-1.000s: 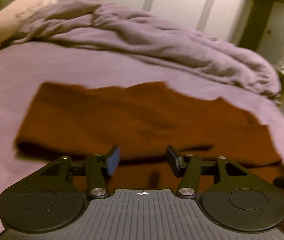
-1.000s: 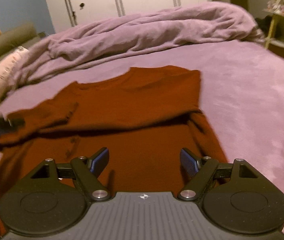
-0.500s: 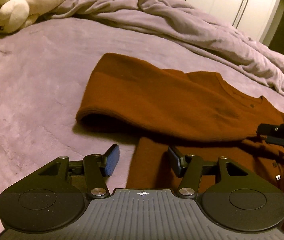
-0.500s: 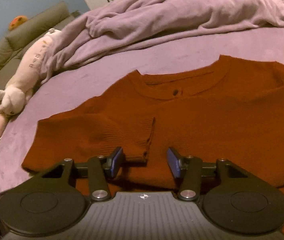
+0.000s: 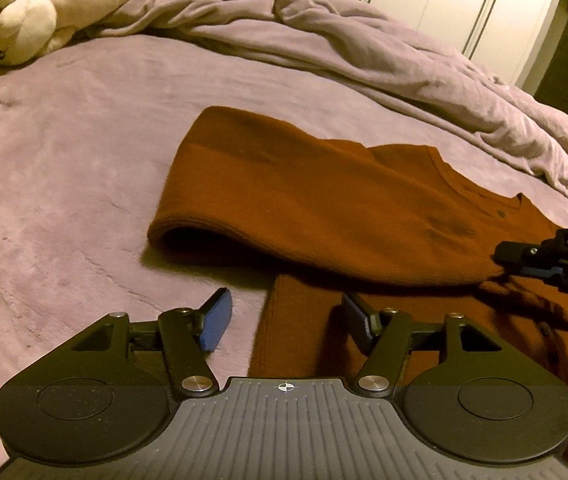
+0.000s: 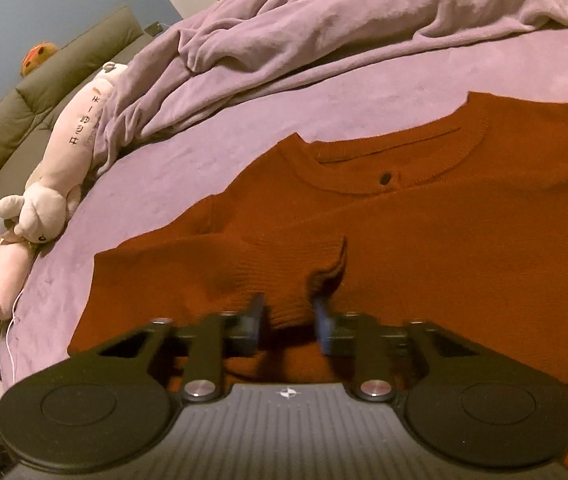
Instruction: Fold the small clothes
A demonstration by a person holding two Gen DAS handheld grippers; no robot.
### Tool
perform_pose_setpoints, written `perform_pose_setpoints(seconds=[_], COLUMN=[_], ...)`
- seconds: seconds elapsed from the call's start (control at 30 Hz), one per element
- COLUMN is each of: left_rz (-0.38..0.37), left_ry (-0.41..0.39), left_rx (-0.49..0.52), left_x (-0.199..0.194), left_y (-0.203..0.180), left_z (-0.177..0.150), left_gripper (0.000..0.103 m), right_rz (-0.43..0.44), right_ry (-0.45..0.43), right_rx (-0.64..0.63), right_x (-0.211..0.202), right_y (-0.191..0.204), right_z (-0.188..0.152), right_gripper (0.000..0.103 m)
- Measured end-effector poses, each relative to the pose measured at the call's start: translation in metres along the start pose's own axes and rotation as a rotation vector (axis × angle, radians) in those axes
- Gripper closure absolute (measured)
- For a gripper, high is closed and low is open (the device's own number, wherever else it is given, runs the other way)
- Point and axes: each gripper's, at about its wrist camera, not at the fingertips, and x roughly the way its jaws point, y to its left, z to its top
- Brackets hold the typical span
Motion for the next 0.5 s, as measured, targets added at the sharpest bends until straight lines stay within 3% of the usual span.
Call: perform_pose_setpoints(seconds=[0.1, 0.2, 0.3, 0.37, 0.5], left_rz=[0.02, 0.062, 0.075, 0.071, 0.065], left_ry=[0.005, -0.01, -0.017, -0.006, 0.016], left_rx=[0.002, 0.031, 0.024, 0.006, -0.017], left_x=[0.0, -0.001, 0.002, 0.006, 0.013], left_y=[-0.003, -0.01, -0.014, -0.017, -0.024], left_z=[0.002, 0.006, 0.012, 0.014, 0.013], left_gripper=[0.033, 0.03, 0.029, 0.029, 0.029], right_rz=[-0.053, -0.122, -0.293, -0.391, -0.533], right_ry=[-0.045, -0.163, -0.291, -0.311, -0.26], right_rx=[-0.085, -0.156, -0.285, -0.318, -0.286], right_x=[-0.005, -0.032, -0.064, -0.08, -0.095], right_y=[0.011, 0.015, 0.004, -0.013, -0.066], right_z=[0.0, 0.005, 0.002, 0.001, -0.006], right_gripper=[0.091, 0.092, 0.092, 0.092, 0.092])
